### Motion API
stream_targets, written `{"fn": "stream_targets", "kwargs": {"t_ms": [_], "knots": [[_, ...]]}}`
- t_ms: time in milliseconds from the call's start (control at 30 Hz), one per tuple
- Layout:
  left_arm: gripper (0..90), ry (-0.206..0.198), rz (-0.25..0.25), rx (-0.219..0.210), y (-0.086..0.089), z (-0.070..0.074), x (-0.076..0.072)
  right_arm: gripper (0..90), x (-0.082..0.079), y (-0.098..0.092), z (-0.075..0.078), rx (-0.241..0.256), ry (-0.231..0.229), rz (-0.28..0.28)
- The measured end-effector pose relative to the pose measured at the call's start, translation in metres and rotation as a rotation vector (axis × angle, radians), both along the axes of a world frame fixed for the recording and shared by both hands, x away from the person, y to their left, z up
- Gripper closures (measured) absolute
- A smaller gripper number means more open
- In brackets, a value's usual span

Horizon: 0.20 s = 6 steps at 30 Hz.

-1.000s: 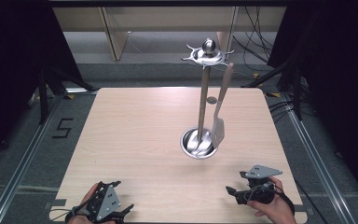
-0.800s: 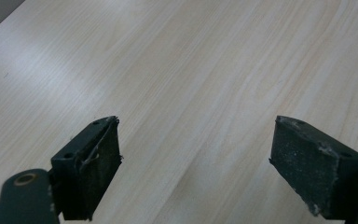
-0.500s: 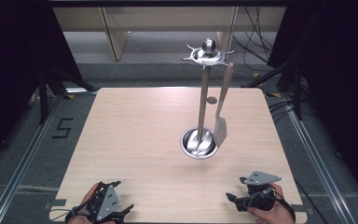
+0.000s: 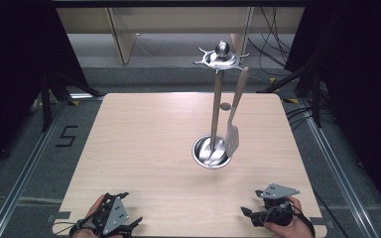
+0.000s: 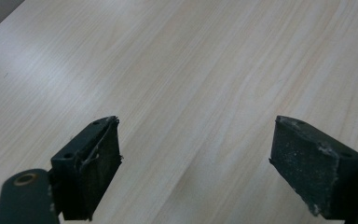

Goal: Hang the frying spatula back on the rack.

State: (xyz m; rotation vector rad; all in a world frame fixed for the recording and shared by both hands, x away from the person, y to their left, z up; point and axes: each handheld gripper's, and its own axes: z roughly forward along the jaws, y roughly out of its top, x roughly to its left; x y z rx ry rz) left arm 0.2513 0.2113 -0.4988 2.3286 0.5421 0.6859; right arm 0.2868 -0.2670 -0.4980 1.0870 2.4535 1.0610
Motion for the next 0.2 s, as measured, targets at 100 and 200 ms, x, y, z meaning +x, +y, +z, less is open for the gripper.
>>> {"fn": "stream_targets", "kwargs": {"t_ms": [100, 200], "knots": [[15.1, -0.012, 0.007, -0.003, -0.0005, -0.0008, -0.0001, 21.0, -0.0003, 0.0004, -0.0001, 0.004, 0.006, 0.001], [15.1, -0.013, 0.009, -0.001, -0.0005, -0.0008, -0.0002, 21.1, -0.0016, 0.0011, -0.0004, 0.006, 0.02, -0.014]]}}
